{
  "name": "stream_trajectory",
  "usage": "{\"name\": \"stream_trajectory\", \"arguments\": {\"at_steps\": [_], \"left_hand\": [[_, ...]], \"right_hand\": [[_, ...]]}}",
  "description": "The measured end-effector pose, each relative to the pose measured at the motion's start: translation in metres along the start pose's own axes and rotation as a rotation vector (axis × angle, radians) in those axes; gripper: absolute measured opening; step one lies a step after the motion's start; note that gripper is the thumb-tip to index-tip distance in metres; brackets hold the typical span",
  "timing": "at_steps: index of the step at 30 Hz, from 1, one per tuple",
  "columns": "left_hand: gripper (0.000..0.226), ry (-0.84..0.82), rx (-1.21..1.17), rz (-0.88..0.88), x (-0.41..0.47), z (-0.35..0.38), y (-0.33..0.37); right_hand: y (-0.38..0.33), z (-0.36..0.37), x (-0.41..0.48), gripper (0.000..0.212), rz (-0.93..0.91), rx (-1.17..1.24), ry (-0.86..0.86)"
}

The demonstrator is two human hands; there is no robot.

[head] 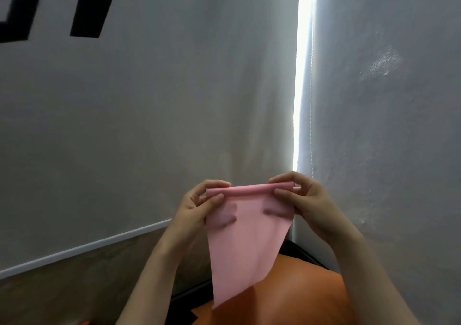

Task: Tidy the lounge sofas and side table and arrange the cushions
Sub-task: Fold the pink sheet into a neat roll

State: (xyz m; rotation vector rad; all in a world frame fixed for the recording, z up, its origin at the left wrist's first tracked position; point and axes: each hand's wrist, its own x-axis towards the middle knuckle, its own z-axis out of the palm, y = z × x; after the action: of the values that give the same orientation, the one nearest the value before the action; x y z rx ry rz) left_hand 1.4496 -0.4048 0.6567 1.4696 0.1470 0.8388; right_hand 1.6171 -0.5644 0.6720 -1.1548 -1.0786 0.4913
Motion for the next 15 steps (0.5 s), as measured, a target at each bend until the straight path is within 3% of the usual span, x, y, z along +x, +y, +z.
{"name": "stream_trajectory", "arguments": {"at_steps": [9, 13, 15], "left_hand": [[0.010, 0.084, 0.052, -0.002, 0.001, 0.001, -0.005], [0.029, 0.055, 0.072, -0.021, 0.003, -0.005, -0.008], [0.029, 0.056, 0.060, -0.022, 0.003, -0.005, -0.008]], "right_hand": [[0.005, 0.001, 0.007, 0.012, 0.016, -0.034, 0.027], [0.009, -0.001, 0.009, 0.035, 0.009, -0.059, 0.044], [0.010, -0.003, 0.009, 0.034, 0.003, -0.084, 0.050]]}}
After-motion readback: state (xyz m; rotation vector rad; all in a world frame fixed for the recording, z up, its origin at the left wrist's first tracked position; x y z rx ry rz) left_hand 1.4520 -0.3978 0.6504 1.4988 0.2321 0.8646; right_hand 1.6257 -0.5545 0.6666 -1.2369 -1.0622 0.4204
